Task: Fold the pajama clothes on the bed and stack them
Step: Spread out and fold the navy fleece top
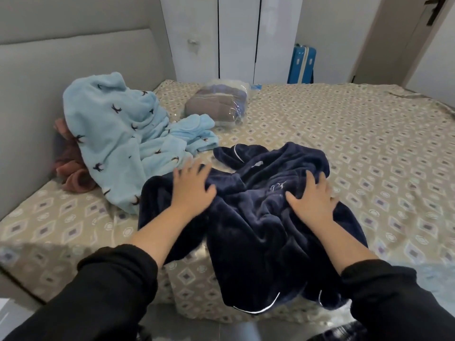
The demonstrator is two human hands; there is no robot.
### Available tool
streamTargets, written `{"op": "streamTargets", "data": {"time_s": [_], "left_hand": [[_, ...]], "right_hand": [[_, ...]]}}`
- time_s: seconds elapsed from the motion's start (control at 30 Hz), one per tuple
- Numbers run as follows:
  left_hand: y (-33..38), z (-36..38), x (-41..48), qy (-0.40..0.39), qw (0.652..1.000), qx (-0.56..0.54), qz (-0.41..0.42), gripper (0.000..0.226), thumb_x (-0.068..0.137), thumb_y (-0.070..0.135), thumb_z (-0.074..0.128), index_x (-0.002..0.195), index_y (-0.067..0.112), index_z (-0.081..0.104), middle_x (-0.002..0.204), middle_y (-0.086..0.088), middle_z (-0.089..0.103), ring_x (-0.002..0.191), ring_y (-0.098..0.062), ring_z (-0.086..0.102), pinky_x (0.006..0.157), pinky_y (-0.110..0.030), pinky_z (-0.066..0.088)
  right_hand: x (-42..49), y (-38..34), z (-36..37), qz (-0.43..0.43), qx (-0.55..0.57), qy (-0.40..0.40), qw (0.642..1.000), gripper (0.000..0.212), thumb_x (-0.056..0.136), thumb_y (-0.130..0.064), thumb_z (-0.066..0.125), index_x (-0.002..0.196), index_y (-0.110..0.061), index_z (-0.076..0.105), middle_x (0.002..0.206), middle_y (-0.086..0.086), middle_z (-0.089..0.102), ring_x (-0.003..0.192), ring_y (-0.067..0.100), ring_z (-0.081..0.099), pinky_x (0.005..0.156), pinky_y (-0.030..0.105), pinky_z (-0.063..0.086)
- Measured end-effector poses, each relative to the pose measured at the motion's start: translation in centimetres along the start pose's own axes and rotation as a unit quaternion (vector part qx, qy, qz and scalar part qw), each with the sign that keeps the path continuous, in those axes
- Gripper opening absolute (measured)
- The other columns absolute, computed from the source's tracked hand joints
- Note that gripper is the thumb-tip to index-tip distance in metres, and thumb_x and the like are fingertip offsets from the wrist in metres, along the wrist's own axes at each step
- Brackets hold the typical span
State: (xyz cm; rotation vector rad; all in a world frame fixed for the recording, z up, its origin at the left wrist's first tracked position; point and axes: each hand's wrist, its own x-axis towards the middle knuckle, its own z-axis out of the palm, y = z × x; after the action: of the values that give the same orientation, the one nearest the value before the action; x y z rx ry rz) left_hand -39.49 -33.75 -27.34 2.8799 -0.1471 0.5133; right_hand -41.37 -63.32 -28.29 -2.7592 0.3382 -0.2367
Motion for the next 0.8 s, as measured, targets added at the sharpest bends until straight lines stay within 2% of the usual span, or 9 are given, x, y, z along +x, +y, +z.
{"op": "streamTargets", "data": {"time_s": [0.1,0.17,0.27,0.43,0.53,0.6,0.67,0.73,0.8], "left_hand": [[3.1,3.0,0.5,-0.114,0.993,0.016,0.034,0.082,0.085,0.07,0.038,0.153,0.03,0.013,0.161,-0.001,0.011,0.148,-0.025,-0.004,0.114,-0.059,-0.001],[5.0,4.9,1.0,-0.154,0.988,-0.009,0.025,0.091,0.078,0.081,0.028,0.153,0.036,0.001,0.162,0.002,0.005,0.148,-0.024,-0.009,0.112,-0.063,-0.005],[7.3,7.4,0.8,-0.206,0.977,-0.046,0.01,0.095,0.073,0.086,0.025,0.15,0.041,-0.01,0.162,0.004,-0.004,0.148,-0.023,-0.013,0.109,-0.065,-0.008],[6.7,10.3,-1.1,-0.11,0.994,-0.013,0.018,0.087,0.081,0.077,0.021,0.152,0.035,-0.005,0.162,0.004,0.0,0.148,-0.016,-0.007,0.113,-0.057,-0.01],[6.3,10.7,-1.2,-0.092,0.995,-0.034,0.027,0.086,0.08,0.075,0.017,0.152,0.034,-0.005,0.162,0.005,0.001,0.148,-0.014,-0.008,0.113,-0.052,-0.014],[6.2,11.0,-1.1,-0.089,0.995,-0.041,0.032,0.086,0.08,0.075,0.017,0.152,0.034,-0.005,0.162,0.004,0.0,0.148,-0.014,-0.009,0.112,-0.049,-0.017],[6.0,11.1,-1.2,-0.087,0.994,-0.055,0.033,0.084,0.081,0.073,0.017,0.152,0.035,-0.004,0.162,0.004,0.0,0.148,-0.013,-0.009,0.112,-0.046,-0.019],[5.8,11.0,-1.1,-0.075,0.993,-0.085,0.036,0.078,0.086,0.068,0.019,0.153,0.034,0.0,0.162,0.004,0.002,0.148,-0.012,-0.006,0.114,-0.044,-0.017],[5.7,10.5,-1.0,-0.024,0.986,-0.159,0.032,0.071,0.09,0.058,0.021,0.154,0.027,0.009,0.161,0.002,0.008,0.149,-0.014,0.003,0.118,-0.044,-0.008]], "right_hand": [[0.6,2.7,1.6,0.019,0.018,-0.134,0.991,0.072,0.084,-0.062,0.052,0.144,-0.031,0.027,0.136,0.013,0.051,0.12,0.036,0.05,0.099,0.05,0.041],[0.8,3.6,2.1,-0.029,0.024,-0.132,0.991,0.055,0.083,-0.062,0.053,0.127,-0.03,0.047,0.118,0.005,0.063,0.106,0.03,0.059,0.09,0.045,0.048],[1.9,4.3,2.4,-0.002,0.181,-0.119,0.976,0.055,0.08,-0.055,0.064,0.125,-0.026,0.05,0.123,-0.001,0.061,0.11,0.021,0.058,0.095,0.039,0.046],[6.3,6.0,1.6,0.234,0.497,-0.054,0.834,0.093,0.082,-0.052,0.067,0.151,-0.019,0.014,0.148,0.012,0.036,0.125,0.027,0.047,0.091,0.04,0.045],[8.7,5.3,1.7,0.262,0.525,-0.036,0.809,0.103,0.08,-0.046,0.072,0.153,-0.02,0.004,0.15,0.01,0.031,0.129,0.029,0.043,0.083,0.042,0.048],[9.7,4.1,1.8,0.233,0.552,-0.024,0.8,0.09,0.083,-0.032,0.074,0.15,-0.019,0.016,0.142,0.005,0.043,0.117,0.027,0.053,0.076,0.043,0.053],[10.2,2.5,1.7,0.148,0.524,-0.006,0.839,0.064,0.084,-0.012,0.069,0.14,-0.014,0.038,0.132,0.011,0.055,0.11,0.028,0.059,0.087,0.048,0.052],[9.4,0.7,1.5,0.028,0.365,0.007,0.931,0.054,0.085,-0.001,0.057,0.137,-0.013,0.047,0.13,0.013,0.058,0.116,0.029,0.057,0.099,0.039,0.045],[7.1,-0.9,2.1,-0.129,0.203,-0.024,0.971,0.049,0.087,-0.002,0.052,0.135,-0.014,0.051,0.135,0.011,0.056,0.123,0.027,0.052,0.101,0.027,0.038]]}}
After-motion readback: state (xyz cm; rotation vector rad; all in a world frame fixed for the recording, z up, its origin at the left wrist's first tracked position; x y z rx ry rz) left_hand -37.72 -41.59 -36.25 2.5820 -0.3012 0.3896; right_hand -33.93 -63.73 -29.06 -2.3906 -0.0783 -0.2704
